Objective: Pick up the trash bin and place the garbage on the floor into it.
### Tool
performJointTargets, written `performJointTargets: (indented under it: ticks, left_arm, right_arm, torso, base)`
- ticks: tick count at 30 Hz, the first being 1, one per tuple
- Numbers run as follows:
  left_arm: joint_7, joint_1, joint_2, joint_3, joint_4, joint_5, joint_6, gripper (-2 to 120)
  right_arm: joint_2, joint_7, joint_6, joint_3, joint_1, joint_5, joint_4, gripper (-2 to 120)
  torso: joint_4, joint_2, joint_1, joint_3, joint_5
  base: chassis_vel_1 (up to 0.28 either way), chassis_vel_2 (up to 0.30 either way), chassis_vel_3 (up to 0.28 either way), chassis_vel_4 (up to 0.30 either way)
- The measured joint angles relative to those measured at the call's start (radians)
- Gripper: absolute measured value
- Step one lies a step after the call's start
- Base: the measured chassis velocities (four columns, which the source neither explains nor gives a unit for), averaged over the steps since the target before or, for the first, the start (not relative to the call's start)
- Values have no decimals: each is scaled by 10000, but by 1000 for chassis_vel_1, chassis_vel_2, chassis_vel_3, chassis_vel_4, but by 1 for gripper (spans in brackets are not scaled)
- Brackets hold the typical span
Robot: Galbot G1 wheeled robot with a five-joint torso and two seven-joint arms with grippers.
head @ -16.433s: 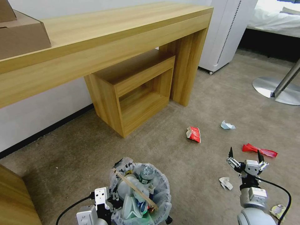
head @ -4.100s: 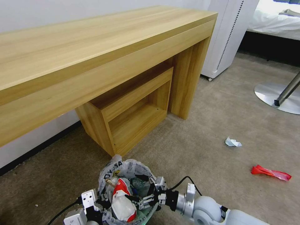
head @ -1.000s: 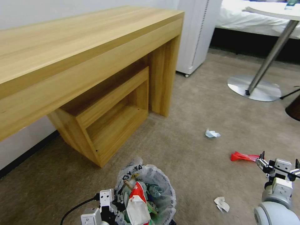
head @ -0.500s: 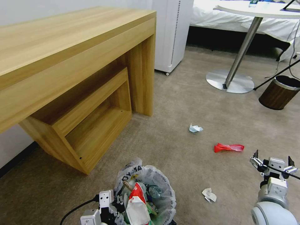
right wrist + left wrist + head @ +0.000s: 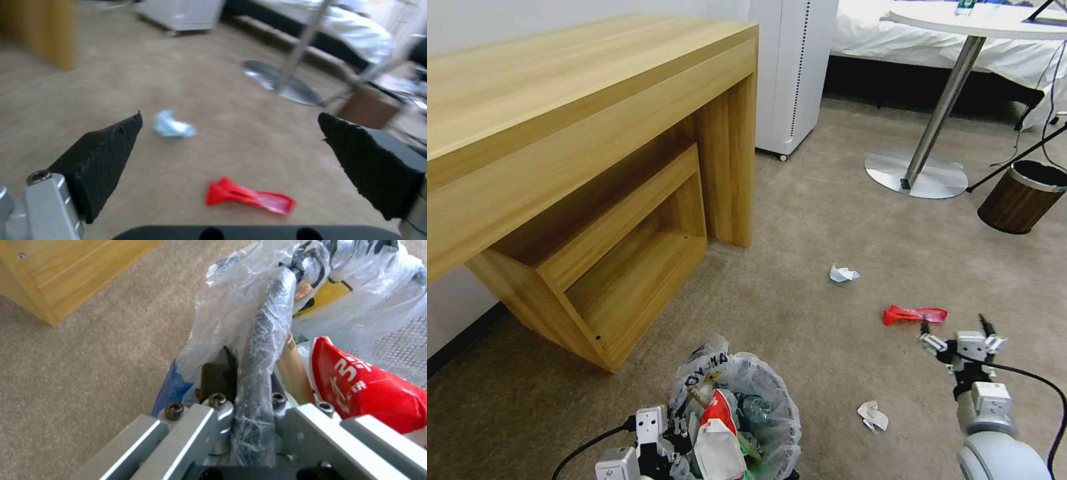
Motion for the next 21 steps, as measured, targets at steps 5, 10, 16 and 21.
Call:
performJointTargets:
  ticks: [5, 10, 16, 21]
  left_arm:
    - [-172, -79, 110, -307, -211, -527, 85, 0]
    - [-328, -112, 235, -596, -378, -985, 142, 0]
    - [-335, -40, 177, -349, -239, -781, 164, 0]
    - [-329, -14, 77, -148, 12, -493, 168, 0]
  right_arm:
    - [-442, -775, 195, -262, 35, -260, -589, 100]
    - [-947, -1741, -47, -420, -180, 203, -805, 100]
    - [-1301, -3248, -877, -530, 225, 1262, -1673, 100]
    - [-1354, -3932, -1078, -732, 645, 1378, -2956, 100]
  torso:
    - [0, 0, 0, 0, 3]
    - [0, 0, 0, 0, 1]
    - [1, 0, 0, 0, 0]
    - [1, 0, 0, 0, 3]
  base:
    - [0, 0, 0, 0]
    - [0, 0, 0, 0]
    - [0, 0, 0, 0]
    - [0, 0, 0, 0]
